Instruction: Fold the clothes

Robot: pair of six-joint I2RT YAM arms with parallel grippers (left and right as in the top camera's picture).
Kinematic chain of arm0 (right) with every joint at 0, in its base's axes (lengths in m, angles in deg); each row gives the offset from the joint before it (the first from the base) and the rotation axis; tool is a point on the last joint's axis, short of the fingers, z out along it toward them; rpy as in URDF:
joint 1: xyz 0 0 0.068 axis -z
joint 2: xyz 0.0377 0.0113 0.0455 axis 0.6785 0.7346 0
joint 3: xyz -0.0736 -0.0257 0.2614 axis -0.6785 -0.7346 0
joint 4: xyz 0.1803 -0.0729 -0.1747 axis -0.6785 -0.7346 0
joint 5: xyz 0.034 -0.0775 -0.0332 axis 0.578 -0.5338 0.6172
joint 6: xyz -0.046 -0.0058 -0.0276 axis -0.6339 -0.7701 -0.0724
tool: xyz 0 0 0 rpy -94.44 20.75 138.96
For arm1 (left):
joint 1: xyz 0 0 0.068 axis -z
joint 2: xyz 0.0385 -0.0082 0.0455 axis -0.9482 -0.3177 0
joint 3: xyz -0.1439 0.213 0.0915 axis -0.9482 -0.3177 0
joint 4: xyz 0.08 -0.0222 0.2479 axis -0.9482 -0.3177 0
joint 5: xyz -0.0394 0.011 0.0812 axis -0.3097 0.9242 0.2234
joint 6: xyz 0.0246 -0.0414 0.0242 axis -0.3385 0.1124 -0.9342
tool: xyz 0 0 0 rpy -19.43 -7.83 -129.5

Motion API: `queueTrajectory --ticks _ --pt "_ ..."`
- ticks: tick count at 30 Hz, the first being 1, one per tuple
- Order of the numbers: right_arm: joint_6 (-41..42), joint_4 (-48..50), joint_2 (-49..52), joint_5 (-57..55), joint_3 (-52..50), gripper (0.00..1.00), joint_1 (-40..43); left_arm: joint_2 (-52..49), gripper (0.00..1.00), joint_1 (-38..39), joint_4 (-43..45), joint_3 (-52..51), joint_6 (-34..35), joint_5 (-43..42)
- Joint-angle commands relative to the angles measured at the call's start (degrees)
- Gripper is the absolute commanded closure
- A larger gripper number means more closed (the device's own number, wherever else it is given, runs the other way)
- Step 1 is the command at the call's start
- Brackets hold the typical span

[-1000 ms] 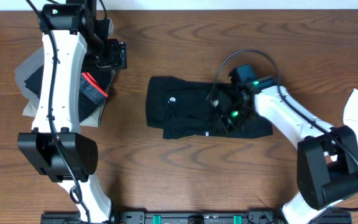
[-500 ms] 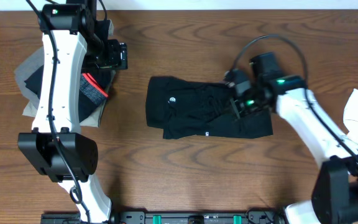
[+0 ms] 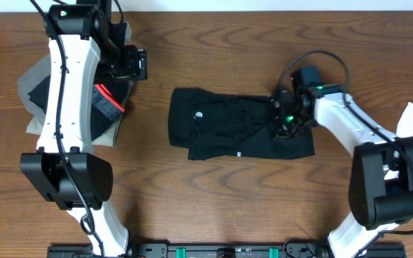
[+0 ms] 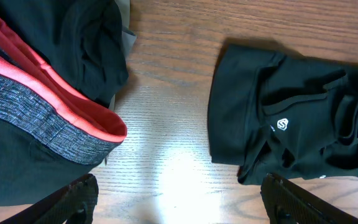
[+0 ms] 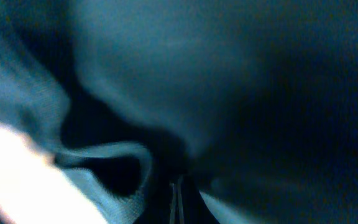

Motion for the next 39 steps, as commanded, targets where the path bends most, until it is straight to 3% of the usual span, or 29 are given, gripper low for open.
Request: queueTrajectory --ticks 1,6,10,14,19,30,33,39 --pt "-10.78 -1.55 -0.17 12.22 0.13 0.99 -4.46 0.17 0.15 -0.04 -0.2 1.05 -0.09 -0.15" --pt "-20.06 -5.25 -0.31 12.83 0.13 0.99 -7.61 0.17 0.14 -0.04 -0.2 1.05 -0.09 -0.15" --pt "-19.98 -4.68 -1.92 11.76 0.31 0.99 -5.53 0.17 0.14 -0.04 -0.17 1.05 -0.09 -0.15" --pt "-14.6 0.09 -6.69 11.32 0.31 0.98 -0.59 0.17 0.14 -0.04 -0.22 1.05 -0.09 -0.15" --pt "1.62 7.74 -9.29 2.62 0.28 0.99 4.07 0.17 0.14 -0.02 -0.2 1.05 -0.07 -0.15" --pt "9.18 14.84 1.44 1.81 0.28 0.99 -2.12 0.17 0.14 0.02 -1.84 0.87 0.2 -2.56" --pt "6.01 17.4 3.08 5.33 0.28 0.99 -4.96 0.17 0.14 0.02 -2.86 0.72 0.2 -6.16" --pt "-8.52 19.15 -0.59 15.47 0.94 0.99 -5.57 0.17 0.14 0.39 -5.4 -0.04 0.61 -8.74"
